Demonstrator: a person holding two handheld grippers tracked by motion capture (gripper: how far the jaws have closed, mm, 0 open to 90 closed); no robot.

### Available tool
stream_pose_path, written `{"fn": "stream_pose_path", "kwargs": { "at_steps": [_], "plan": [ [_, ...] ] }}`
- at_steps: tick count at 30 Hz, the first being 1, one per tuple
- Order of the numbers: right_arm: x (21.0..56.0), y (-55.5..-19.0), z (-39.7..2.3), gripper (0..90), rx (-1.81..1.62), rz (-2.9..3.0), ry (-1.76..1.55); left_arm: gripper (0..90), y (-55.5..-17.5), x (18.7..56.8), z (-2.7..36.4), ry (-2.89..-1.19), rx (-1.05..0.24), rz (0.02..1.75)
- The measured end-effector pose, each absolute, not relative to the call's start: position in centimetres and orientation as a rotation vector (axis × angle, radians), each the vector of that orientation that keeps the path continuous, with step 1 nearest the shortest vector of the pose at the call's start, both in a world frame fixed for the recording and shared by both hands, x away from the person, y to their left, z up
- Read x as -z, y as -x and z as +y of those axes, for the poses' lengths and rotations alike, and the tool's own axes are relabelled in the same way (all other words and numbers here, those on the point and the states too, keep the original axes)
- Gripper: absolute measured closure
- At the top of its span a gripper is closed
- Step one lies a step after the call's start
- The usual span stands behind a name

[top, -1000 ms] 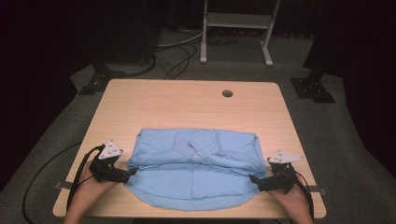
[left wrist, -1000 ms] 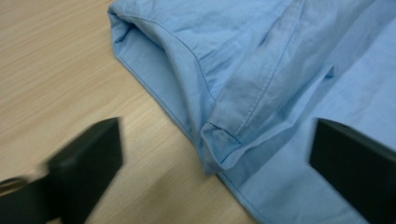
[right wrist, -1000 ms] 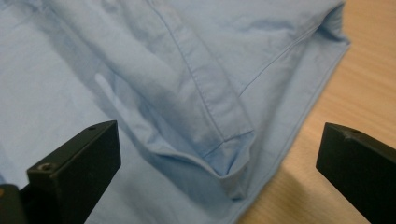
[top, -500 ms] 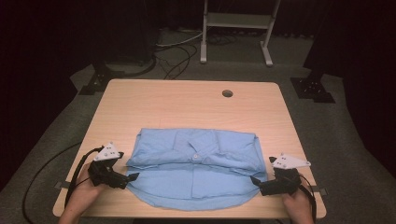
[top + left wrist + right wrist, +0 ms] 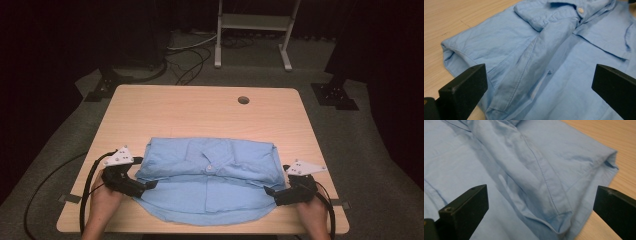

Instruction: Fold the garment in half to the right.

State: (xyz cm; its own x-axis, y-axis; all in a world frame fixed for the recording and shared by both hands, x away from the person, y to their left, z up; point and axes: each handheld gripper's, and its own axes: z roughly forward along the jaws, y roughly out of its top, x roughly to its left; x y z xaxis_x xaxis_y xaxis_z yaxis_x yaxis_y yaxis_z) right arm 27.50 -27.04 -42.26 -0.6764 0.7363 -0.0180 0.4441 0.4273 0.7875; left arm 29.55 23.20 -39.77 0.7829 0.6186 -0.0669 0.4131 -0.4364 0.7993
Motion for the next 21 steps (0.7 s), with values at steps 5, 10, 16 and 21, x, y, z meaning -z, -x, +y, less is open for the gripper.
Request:
{"fn": "stream_pose_path", "kwargs": {
  "at_steps": [5, 10, 16, 21],
  "plan": [
    [42.1, -27.6, -26.5, 0.0, -1.210, 2.383, -0.937, 0.0, -29.8, 39.7, 21.7, -2.102, -0.252, 0.715],
    [41.7, -27.7, -25.3, 0.0, -1.220, 2.414, -0.885, 0.0, -29.9, 39.3, 20.0, -2.149, -0.260, 0.667],
    [41.3, -28.7, -23.6, 0.0, -1.221, 2.432, -0.844, 0.0, -30.6, 39.2, 18.4, -2.175, -0.302, 0.655],
    [41.3, -29.9, -22.1, 0.0, -1.228, 2.452, -0.820, 0.0, -31.5, 39.5, 17.1, -2.215, -0.271, 0.628]
  ]
}}
